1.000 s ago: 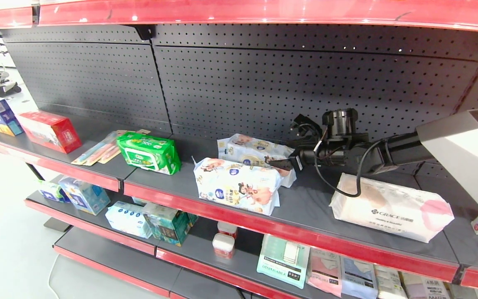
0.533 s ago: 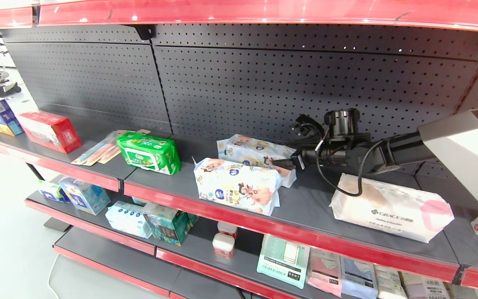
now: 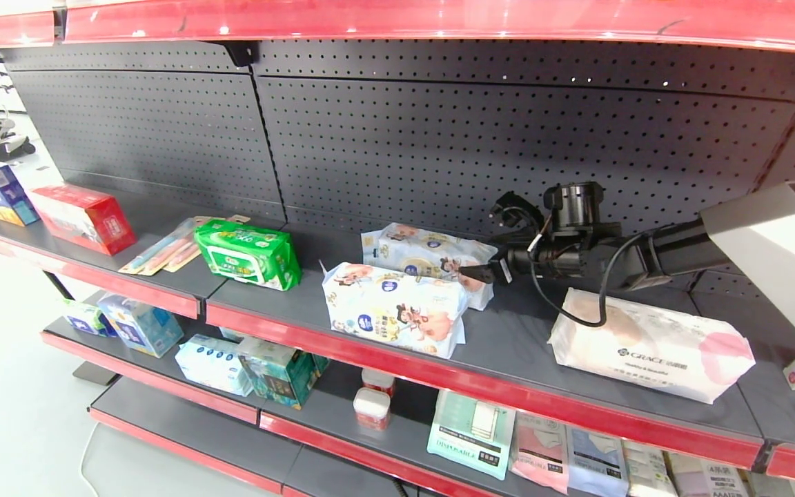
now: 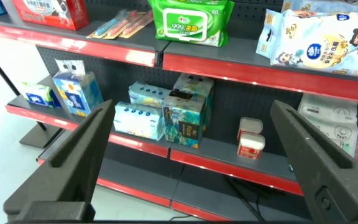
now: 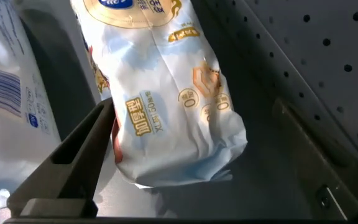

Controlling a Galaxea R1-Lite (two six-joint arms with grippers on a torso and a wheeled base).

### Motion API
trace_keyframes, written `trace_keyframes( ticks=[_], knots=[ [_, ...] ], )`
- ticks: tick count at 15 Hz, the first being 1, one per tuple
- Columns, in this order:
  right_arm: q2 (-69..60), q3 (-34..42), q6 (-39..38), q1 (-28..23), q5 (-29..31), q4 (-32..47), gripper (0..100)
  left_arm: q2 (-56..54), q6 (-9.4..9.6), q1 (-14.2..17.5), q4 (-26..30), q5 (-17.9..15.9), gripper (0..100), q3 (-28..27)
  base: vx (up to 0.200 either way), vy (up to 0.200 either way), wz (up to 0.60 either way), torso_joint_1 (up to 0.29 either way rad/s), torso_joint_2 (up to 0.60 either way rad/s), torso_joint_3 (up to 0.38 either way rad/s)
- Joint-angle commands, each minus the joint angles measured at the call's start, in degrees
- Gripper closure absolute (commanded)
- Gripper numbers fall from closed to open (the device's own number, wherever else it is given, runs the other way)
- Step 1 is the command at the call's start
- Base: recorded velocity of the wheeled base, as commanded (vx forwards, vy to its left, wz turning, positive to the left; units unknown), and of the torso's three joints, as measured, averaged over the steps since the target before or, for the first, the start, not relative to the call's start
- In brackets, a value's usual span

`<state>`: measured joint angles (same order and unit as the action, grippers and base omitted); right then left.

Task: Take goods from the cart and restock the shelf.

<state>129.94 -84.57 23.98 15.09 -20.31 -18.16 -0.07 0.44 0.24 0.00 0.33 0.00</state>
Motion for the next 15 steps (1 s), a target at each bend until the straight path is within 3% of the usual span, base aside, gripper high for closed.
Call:
trace_keyframes(
  ticks=[1,15],
  knots=[
    [-0.04,-0.07,0.02,-0.33,0.18,-0.03,0,0.07,0.00,0.02,0.00,0.02,0,0.00,0.000,0.000,0.00,0.000,0.00,0.000],
    [-4.52,4.23,-3.85,-0.85,0.45,-0.12,0,0.07,0.00,0.02,0.00,0.02,0,0.00,0.000,0.000,0.00,0.000,0.00,0.000]
  ],
)
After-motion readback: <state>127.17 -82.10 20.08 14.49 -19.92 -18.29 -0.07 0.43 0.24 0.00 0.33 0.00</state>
